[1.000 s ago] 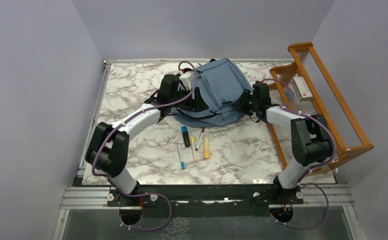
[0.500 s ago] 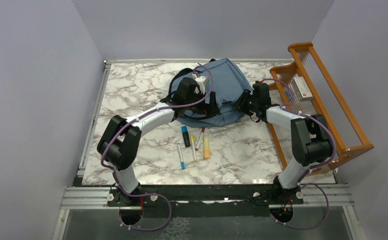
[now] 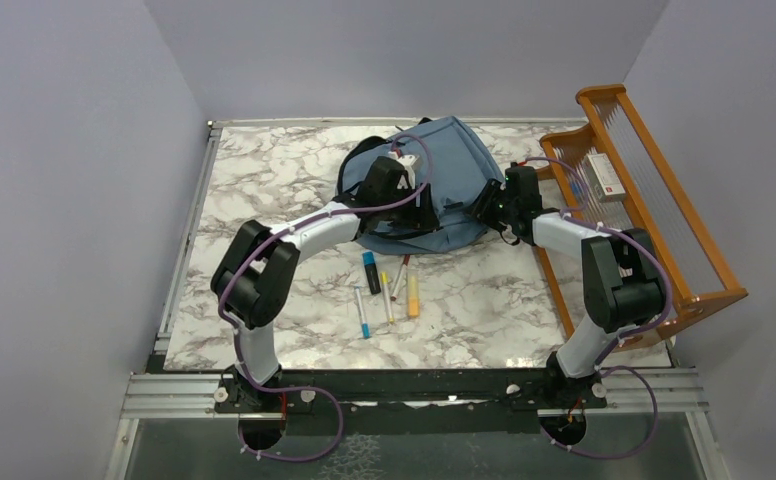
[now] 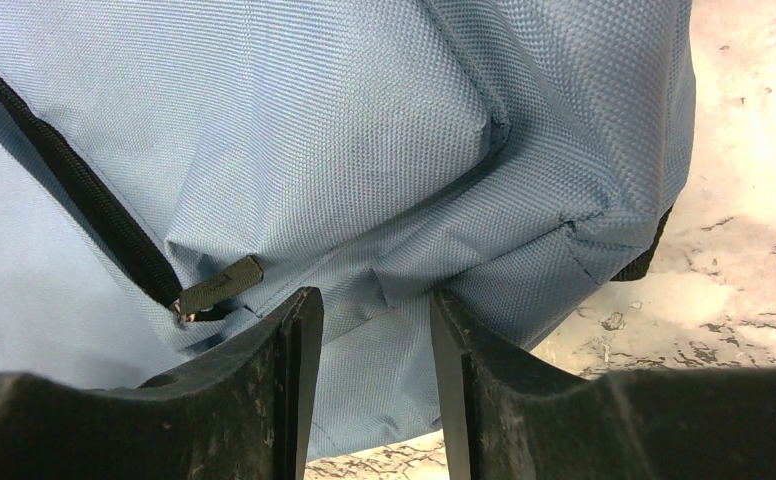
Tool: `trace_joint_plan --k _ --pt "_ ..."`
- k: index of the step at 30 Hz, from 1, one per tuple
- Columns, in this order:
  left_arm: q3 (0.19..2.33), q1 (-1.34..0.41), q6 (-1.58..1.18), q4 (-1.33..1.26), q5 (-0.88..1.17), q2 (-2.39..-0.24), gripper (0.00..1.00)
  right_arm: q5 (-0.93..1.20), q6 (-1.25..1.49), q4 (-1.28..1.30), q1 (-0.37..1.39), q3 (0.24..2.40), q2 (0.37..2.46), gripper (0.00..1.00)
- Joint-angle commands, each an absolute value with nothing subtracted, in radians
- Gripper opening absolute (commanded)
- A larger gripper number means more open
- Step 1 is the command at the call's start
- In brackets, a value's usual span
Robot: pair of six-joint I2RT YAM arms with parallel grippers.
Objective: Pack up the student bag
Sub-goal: Zip the student bag at the center of the board.
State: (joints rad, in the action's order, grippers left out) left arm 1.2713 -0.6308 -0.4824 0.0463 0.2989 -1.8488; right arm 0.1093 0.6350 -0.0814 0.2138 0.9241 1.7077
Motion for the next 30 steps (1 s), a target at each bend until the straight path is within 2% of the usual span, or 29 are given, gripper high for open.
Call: trace_joint_plan --k 1,10,20,28,30 --pt "1.3 -0.64 -0.497 0.023 0.309 -1.859 0.61 0.096 0.617 -0.088 0.199 0.905 1.703 0.48" --pt "1.298 -0.647 -0.503 0.009 0.337 -1.874 0.38 0.094 0.612 -0.082 0.199 0.911 1.703 0.48" --pt "1.309 -0.652 -0.502 0.008 0.363 -1.892 0.27 0.087 0.605 -0.076 0.199 0.912 1.7 0.48" --pt "1.312 -0.652 -0.481 0.014 0.362 -1.89 0.02 0.086 0.61 -0.07 0.199 0.915 1.693 0.48" --pt "1.326 -0.652 -0.46 0.03 0.363 -1.891 0.0 0.094 0.62 -0.067 0.199 0.909 1.675 0.48"
